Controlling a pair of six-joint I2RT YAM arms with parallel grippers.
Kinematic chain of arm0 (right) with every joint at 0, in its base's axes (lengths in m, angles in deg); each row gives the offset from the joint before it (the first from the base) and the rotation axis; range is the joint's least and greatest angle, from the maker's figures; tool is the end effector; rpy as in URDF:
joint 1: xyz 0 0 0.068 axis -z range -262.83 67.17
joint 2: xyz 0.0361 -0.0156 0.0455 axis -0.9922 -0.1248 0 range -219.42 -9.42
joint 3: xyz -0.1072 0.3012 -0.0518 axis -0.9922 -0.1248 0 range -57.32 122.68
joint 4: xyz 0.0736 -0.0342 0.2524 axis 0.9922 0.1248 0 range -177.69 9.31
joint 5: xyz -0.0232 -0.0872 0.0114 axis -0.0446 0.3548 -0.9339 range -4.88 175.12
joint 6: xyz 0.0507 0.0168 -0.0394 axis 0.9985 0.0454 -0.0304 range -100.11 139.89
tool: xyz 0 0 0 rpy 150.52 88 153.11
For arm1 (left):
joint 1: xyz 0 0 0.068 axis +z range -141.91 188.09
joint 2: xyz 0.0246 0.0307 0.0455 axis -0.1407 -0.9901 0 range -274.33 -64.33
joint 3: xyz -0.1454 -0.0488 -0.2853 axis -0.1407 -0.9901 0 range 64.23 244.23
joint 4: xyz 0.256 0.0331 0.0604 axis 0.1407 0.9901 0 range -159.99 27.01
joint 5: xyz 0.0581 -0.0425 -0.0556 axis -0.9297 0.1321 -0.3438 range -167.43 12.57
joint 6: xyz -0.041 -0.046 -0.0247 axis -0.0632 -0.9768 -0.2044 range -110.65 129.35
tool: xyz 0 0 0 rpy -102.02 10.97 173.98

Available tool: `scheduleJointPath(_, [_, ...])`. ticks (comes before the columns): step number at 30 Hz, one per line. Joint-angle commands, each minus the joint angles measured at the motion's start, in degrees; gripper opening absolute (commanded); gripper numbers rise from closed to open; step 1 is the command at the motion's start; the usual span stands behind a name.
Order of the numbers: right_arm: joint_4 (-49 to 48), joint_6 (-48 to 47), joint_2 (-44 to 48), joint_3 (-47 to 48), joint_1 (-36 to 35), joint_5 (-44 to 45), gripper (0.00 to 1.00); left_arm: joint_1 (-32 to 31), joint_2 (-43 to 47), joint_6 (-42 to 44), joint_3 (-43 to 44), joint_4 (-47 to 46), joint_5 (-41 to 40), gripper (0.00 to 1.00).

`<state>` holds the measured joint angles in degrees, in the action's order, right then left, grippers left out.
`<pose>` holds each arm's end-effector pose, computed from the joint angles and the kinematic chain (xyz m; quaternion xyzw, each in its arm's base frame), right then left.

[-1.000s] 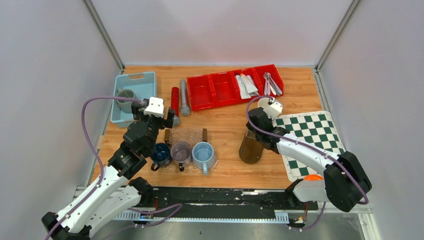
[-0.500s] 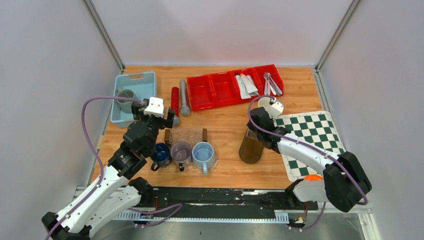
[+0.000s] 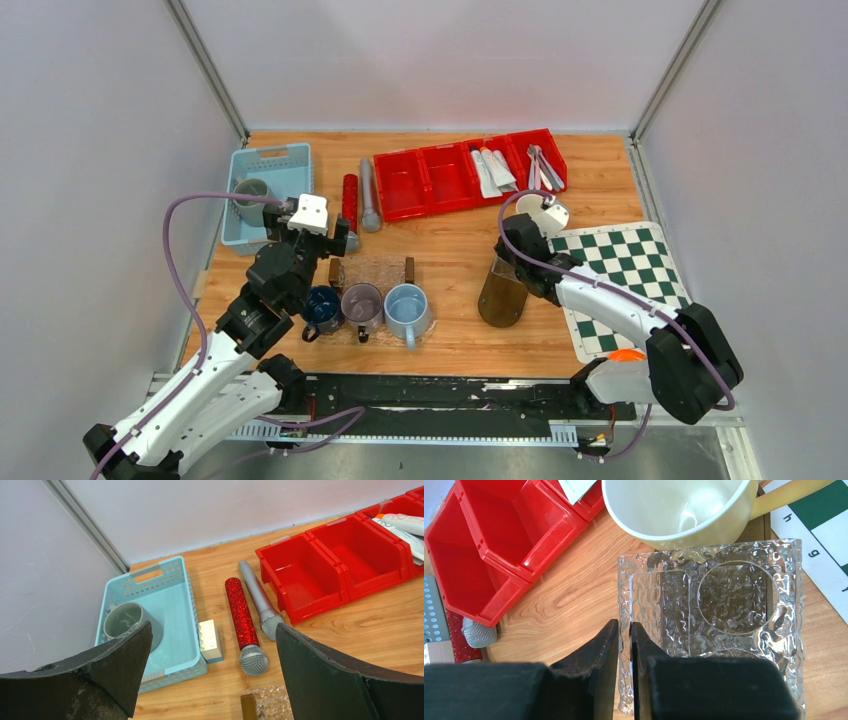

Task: Prepare toiletry sets of a toothbrush and toothpaste on the tray
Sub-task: Place the toothpaste holder on the tray.

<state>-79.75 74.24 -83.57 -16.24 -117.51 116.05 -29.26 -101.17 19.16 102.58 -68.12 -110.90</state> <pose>0.2332 0.1285 0.2543 0.2587 0.8453 0.1071 0.4551 0.1224 -0.0569 0.3690 0.0857 0.7038 0.0377 0.7042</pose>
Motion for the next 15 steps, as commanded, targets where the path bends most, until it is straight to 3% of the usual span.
scheduleJointPath(1, [-1.89, 1.9, 0.23, 0.64, 0.58, 0.43, 0.13, 0.25, 0.63, 0.77, 0.11, -2.13, -0.19, 1.0])
scheduleJointPath(15, [-0.56, 0.1, 0.44, 1.78, 0.84, 0.15, 0.23, 0.25, 0.89, 0.59, 0.06, -2.13, 0.1, 1.0])
